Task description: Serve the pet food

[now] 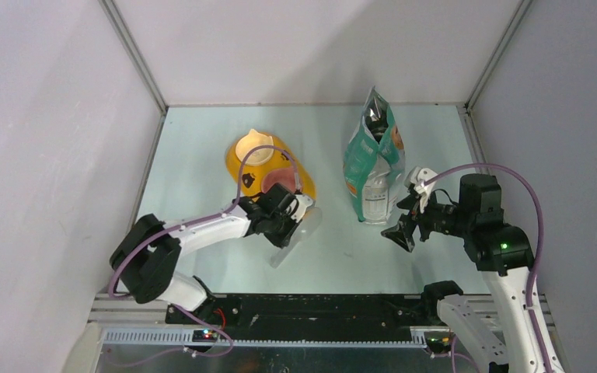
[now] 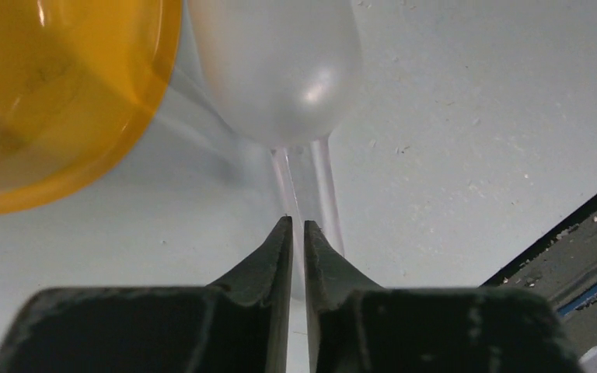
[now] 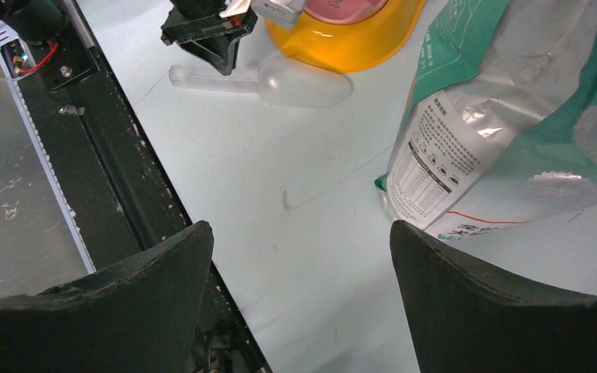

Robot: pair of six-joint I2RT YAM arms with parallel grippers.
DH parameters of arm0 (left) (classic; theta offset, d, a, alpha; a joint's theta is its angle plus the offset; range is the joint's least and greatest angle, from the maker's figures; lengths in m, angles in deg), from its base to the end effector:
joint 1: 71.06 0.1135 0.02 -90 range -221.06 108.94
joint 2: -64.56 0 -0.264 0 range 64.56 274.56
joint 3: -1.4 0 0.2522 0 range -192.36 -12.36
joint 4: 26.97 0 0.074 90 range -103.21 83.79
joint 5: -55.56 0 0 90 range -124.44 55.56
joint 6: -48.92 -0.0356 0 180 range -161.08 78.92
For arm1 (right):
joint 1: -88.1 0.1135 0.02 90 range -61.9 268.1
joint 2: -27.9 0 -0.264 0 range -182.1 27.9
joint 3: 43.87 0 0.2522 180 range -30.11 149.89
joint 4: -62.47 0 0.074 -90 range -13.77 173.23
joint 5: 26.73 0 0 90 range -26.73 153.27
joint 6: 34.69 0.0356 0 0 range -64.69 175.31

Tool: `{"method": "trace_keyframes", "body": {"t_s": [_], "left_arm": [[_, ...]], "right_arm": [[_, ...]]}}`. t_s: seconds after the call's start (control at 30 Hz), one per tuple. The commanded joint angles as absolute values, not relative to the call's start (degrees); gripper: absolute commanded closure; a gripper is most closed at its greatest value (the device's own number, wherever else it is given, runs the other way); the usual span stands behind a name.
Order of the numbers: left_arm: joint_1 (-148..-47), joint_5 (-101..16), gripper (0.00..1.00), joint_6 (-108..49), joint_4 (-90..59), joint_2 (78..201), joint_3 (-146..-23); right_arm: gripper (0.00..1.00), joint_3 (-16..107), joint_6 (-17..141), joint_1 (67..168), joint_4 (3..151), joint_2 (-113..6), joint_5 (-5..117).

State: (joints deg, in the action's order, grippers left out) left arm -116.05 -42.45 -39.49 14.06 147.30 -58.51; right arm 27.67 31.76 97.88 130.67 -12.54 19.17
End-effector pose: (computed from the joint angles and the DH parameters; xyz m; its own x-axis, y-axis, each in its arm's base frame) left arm 0.1855 -0.1924 0.1795 -0.6553 0.6162 -0.4369 0.7256 0.6743 -0.1373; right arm 0.1086 0.0439 0.3550 -0.2776 -0.3390 -0.8989 -0.8508 0.5214 0.0661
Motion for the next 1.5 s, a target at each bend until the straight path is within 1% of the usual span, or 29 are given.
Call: {"method": "trace_keyframes", "body": {"t_s": [0.0, 0.2, 0.43, 0.5, 0.63, 0.73, 0.9, 0.93, 1.03, 1.13, 1.2, 1.3, 1.37, 1.47], "left_arm": [[-116.7, -40.7, 0.88, -38.6, 13.2, 149.7, -61.9], [-117.4, -39.5, 0.89, -38.7, 14.1, 151.2, -63.2], [-120.2, -32.1, 0.89, -37.8, 15.6, 153.5, -65.5], [-120.6, -31.7, 0.89, -37.8, 16.7, 155.1, -66.7], [-120.7, -31.4, 0.83, -38.4, 17.8, 157.6, -69.0], [-121.2, -31.2, 0.75, -38.8, 18.1, 158.6, -70.3], [-121.2, -31.7, 0.72, -39.4, 17.5, 157.7, -69.8], [-121.3, -31.8, 0.69, -39.5, 17.3, 157.5, -69.7], [-121.3, -32.3, 0.67, -39.9, 15.7, 156.0, -68.6], [-121.3, -33.8, 0.74, -40.8, 16.0, 156.7, -69.1], [-121.2, -35.3, 0.81, -42.7, 16.7, 157.6, -70.1], [-121.2, -35.8, 0.96, -43.7, 17.5, 158.0, -70.6], [-121.2, -35.8, 0.99, -44.2, 17.3, 156.8, -69.9], [-120.9, -37.3, 1.0, -46.3, 19.0, 153.8, -69.8]], "right_arm": [[0.14, 27.5, 32.3, 97.7, 128.1, -12.0, 20.3], [0.14, 27.5, 33.0, 97.5, 126.6, -12.0, 19.9], [0.14, 27.4, 34.2, 97.0, 125.9, -11.4, 19.4], [0.14, 27.4, 34.4, 96.7, 125.8, -11.2, 19.3], [0.14, 27.5, 34.5, 96.0, 126.0, -10.7, 19.2], [0.13, 27.4, 34.6, 95.7, 126.0, -10.4, 18.9], [0.14, 27.4, 34.6, 95.1, 126.3, -10.1, 18.8], [0.13, 27.4, 34.6, 95.0, 126.3, -10.0, 18.7], [0.13, 27.5, 34.6, 94.7, 126.3, -9.8, 18.5], [0.14, 27.1, 34.9, 94.5, 125.6, -9.8, 18.4], [0.13, 26.8, 35.2, 94.3, 125.3, -9.7, 18.2], [0.14, 26.8, 35.3, 94.2, 125.5, -9.5, 18.1], [0.13, 26.8, 34.4, 94.2, 126.3, -9.2, 18.1], [0.14, 26.8, 32.6, 94.2, 127.9, -9.4, 18.0]]}}
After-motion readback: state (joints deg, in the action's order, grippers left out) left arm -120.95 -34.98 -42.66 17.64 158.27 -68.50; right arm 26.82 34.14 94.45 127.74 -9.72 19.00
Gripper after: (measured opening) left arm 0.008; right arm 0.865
